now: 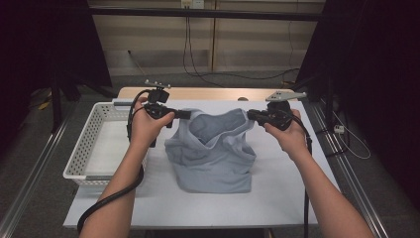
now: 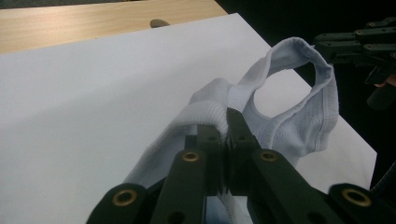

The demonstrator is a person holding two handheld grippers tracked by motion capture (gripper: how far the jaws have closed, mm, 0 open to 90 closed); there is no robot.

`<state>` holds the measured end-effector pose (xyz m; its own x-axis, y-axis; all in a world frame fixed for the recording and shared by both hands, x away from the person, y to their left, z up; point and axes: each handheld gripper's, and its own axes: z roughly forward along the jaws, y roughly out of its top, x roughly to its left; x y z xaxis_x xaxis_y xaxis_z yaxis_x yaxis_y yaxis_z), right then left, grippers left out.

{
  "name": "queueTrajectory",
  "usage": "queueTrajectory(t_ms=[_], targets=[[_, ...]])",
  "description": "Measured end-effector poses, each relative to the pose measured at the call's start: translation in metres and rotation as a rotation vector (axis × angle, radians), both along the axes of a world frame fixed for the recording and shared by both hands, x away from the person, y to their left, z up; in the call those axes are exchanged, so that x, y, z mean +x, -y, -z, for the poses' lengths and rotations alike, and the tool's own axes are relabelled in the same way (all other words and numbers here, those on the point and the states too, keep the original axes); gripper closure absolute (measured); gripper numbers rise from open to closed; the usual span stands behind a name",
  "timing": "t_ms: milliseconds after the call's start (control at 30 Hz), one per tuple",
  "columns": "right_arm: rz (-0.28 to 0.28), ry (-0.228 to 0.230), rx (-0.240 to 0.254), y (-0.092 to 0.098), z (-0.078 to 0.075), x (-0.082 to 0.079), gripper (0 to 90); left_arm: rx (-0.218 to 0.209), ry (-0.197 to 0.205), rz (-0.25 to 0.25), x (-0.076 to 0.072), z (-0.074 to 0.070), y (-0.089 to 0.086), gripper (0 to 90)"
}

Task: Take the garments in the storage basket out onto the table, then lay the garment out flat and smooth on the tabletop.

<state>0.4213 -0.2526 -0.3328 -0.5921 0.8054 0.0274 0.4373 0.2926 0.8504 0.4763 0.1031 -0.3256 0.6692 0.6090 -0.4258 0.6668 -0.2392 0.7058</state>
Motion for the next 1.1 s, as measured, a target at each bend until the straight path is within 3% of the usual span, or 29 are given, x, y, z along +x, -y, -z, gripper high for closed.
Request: queueTrajectory(t_ms=[267, 433, 567, 700, 733, 767, 833, 867, 900, 1000, 1100], targets=[[0.001, -0.003, 0.002, 0.004, -0.001, 0.005, 85.9, 0.004, 0.000, -0.005, 0.006, -0.004, 0.002, 87.4], [0.014, 0.003, -0.005, 0.005, -0.003, 0.012, 86.0, -0.008, -0.006, -0.002, 0.020, -0.005, 0.001, 87.5], [0.072, 0.042, -0.022, 0.009, -0.012, 0.029, 86.9, -0.008, 0.022, -0.025, 0.038, -0.016, 0.001, 87.7], [0.198, 0.104, -0.018, 0.008, -0.028, 0.060, 85.1, -0.037, 0.075, -0.075, 0.057, -0.023, 0.006, 87.3], [0.222, 0.122, -0.005, 0.007, -0.029, 0.065, 75.9, -0.021, 0.085, -0.094, 0.060, -0.021, 0.008, 84.2], [0.250, 0.144, -0.018, 0.005, -0.029, 0.070, 58.5, -0.017, 0.086, -0.117, 0.063, -0.018, 0.009, 70.3], [0.254, 0.138, -0.062, 0.000, -0.027, 0.072, 54.5, 0.029, 0.109, -0.142, 0.065, -0.011, 0.011, 43.1], [0.240, 0.126, -0.052, -0.002, -0.025, 0.070, 45.3, 0.053, 0.100, -0.133, 0.063, -0.009, 0.012, 38.2], [0.222, 0.108, -0.046, -0.004, -0.022, 0.068, 40.3, 0.051, 0.095, -0.125, 0.061, -0.006, 0.012, 36.4], [0.167, 0.088, -0.075, -0.007, -0.011, 0.056, 37.6, 0.059, 0.079, -0.118, 0.051, 0.002, 0.014, 27.5], [0.138, 0.058, -0.052, -0.008, -0.001, 0.043, 34.6, 0.066, 0.071, -0.109, 0.042, 0.009, 0.013, 24.0]])
